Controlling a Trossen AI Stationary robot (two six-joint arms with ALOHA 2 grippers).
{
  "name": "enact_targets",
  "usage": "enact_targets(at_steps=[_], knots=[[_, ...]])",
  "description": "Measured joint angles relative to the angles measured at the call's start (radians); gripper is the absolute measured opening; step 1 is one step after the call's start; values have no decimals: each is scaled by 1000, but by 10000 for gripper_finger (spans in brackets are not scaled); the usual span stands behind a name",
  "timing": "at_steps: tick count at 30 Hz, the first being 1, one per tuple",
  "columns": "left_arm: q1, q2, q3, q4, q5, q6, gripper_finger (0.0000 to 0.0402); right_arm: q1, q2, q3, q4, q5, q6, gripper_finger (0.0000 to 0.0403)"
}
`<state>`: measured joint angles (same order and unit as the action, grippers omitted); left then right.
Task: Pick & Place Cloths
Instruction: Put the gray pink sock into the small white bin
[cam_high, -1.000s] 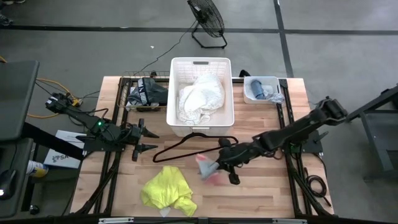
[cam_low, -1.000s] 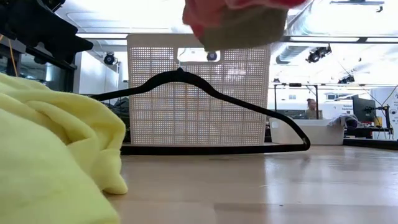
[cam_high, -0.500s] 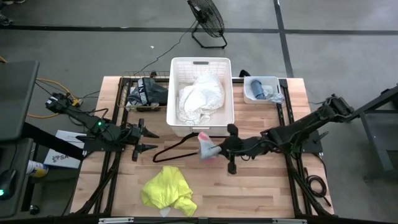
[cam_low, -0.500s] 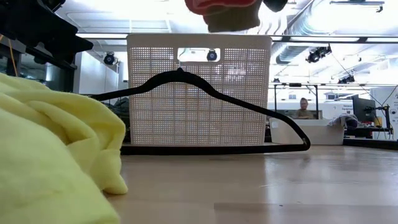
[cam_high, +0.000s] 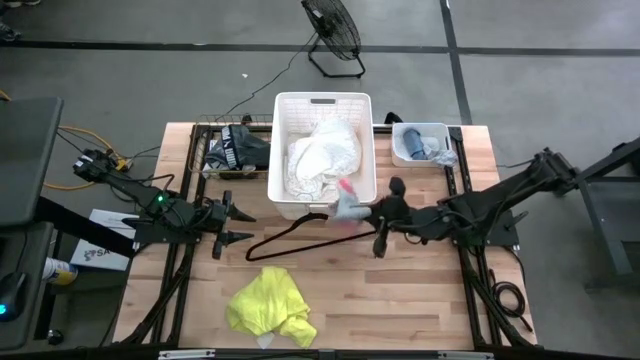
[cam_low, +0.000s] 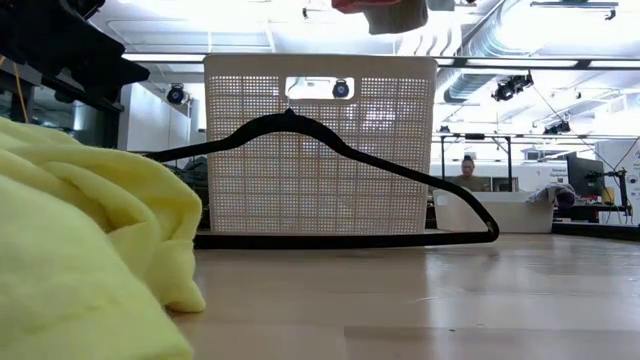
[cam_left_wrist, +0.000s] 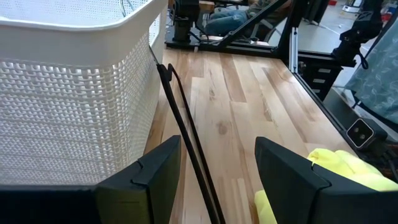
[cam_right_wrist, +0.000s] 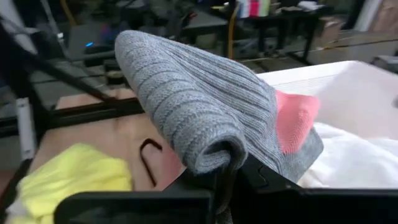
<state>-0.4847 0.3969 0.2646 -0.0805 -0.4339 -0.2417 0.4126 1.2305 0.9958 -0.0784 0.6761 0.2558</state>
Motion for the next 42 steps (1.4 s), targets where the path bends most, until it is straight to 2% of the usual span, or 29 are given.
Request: enact_targets(at_steps=[7,16,19,25,37,42], knots=[[0,0,0,-6,0,0,200,0,-54,0,-55,188,4,5],[0,0,0,-6,0,0,200,-6,-103,0,-151,497,10,5],[0,0,0,-5,0,0,200,-19,-115,0,-183,557,33,5],[0,0,0,-5,0,0,200,-103,-134,0,-320,577,157,5],[0,0,0,-8,0,0,200,-335,-142,0,-737,467,565,5],[0,0,0,-12,0,0,200,-425,-142,0,-901,464,721,5]])
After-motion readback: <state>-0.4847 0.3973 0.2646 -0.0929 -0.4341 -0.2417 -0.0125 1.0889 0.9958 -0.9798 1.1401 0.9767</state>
